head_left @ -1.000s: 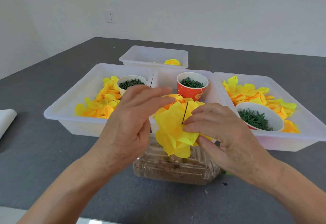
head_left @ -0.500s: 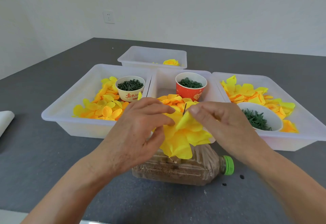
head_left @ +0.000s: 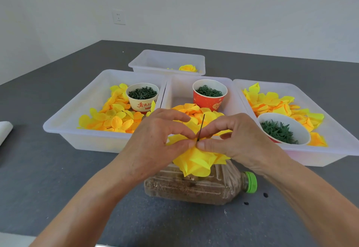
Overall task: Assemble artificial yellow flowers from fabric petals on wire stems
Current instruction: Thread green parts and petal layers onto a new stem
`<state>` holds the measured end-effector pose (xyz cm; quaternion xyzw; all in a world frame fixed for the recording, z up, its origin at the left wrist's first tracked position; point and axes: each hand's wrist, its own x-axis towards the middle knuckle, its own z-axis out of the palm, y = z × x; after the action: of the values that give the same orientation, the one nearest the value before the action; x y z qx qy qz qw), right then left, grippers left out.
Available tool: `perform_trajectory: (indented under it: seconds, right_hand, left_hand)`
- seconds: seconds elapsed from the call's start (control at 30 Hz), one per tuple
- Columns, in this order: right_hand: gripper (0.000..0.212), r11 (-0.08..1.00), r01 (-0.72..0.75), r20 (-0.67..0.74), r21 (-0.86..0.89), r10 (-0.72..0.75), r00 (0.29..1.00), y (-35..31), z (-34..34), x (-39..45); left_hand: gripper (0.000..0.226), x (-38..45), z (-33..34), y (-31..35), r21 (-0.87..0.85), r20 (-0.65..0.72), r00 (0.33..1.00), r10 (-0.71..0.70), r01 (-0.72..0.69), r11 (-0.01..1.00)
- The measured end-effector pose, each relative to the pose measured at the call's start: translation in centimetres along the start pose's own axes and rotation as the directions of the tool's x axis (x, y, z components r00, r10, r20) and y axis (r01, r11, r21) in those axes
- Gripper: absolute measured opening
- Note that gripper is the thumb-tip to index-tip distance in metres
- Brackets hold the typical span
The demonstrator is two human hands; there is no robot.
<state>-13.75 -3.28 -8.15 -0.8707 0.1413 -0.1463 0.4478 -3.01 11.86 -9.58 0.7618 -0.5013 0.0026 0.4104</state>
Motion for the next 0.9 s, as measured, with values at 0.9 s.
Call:
perform_trajectory:
  seconds: [0.9]
  right_hand:
    - [0.028,0.983,0.185,-0.157,0.024,-0.179,0.971,2.9,1.8,-0.4]
  left_hand:
    - [0.029,0.1,1.4,-0.6,-0.038,-0.043,0.999,0.004,-0.006,0.999]
